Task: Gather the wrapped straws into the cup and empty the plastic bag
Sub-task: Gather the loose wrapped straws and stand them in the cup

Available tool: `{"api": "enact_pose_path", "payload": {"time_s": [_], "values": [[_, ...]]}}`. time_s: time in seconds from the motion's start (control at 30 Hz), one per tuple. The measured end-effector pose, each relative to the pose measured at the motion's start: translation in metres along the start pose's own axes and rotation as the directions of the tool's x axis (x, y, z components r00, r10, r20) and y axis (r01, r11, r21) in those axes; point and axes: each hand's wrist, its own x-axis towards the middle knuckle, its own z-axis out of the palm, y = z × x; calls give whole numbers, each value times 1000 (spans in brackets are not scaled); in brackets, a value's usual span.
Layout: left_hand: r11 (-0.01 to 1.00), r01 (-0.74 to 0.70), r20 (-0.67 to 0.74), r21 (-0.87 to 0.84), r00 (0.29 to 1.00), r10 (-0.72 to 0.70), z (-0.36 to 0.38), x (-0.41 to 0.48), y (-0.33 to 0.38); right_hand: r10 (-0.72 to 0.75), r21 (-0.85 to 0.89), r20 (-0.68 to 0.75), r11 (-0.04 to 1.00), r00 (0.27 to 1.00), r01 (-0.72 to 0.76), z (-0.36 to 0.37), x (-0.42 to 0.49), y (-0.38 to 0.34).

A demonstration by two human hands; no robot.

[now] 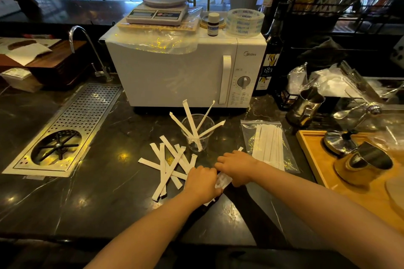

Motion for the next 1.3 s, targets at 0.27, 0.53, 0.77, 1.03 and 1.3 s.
{"api": "enact_pose_path", "payload": {"time_s": [0.27,0.53,0.77,1.03,1.3], "values": [[997,-24,133,-71,991,33,-7,-1,9,-14,-33,-10,999,1000,13,2,-4,-3],[996,-36,187,-83,981,51,-13,-3,18,-32,-35,-22,999,999,31,8,-6,-4],[988,7,166,-157,986,19,-7,-5,17,22,64,-41,998,999,-19,6,-11,-3],[802,198,221,-564,972,-84,-16,-7,18,52,-61,-176,996,983,-63,-15,-23,-15],[570,254,210,-781,967,-143,-35,-14,6,15,-209,-399,972,917,-107,-50,-28,-39]]}}
